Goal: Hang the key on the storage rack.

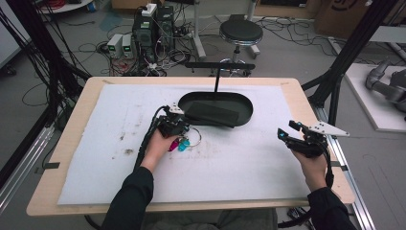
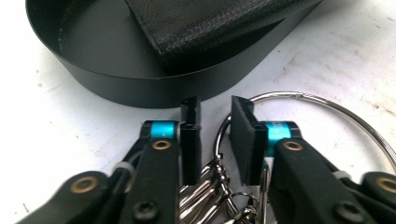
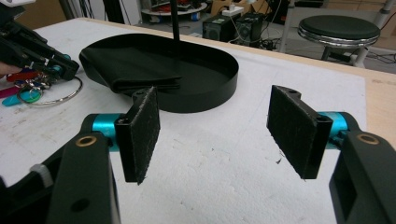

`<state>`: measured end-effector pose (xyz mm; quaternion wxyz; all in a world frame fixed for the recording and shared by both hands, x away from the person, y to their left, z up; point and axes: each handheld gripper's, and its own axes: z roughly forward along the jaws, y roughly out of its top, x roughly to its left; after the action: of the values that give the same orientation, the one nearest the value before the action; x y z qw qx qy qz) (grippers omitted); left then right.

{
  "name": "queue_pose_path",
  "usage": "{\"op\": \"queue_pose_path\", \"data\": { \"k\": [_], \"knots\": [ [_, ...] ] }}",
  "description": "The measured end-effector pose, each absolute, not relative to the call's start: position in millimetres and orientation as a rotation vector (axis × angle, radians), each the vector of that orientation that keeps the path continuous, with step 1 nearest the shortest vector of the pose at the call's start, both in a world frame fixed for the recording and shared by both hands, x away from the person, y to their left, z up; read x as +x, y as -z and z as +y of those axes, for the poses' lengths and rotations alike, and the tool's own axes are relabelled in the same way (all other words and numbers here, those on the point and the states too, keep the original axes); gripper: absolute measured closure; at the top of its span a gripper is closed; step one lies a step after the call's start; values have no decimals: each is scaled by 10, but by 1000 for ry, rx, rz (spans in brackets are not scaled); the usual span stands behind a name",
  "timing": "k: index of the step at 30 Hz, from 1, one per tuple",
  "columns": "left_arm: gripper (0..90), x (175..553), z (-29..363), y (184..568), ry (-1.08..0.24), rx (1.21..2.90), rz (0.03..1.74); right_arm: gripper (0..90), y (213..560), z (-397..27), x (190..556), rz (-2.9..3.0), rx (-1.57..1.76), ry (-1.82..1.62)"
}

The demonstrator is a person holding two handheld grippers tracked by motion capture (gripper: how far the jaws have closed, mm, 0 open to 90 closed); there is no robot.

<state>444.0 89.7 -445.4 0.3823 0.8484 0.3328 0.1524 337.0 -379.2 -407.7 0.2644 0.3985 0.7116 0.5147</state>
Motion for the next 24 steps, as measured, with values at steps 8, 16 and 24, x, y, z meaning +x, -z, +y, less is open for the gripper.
{"op": "queue_pose_path", "data": {
  "k": [8,16,24],
  "knots": [
    [857,4377,863,4406,-427,2195,834,359,4071,-3804,3363,1915,1074,-1398],
    [862,4185,981,4168,-428,2069,775,363,4068,-3800,3360,1914,1070,-1400],
    [862,3875,988,4029,-427,2003,656,364,4066,-3790,3356,1913,1065,-1401]
  ]
}}
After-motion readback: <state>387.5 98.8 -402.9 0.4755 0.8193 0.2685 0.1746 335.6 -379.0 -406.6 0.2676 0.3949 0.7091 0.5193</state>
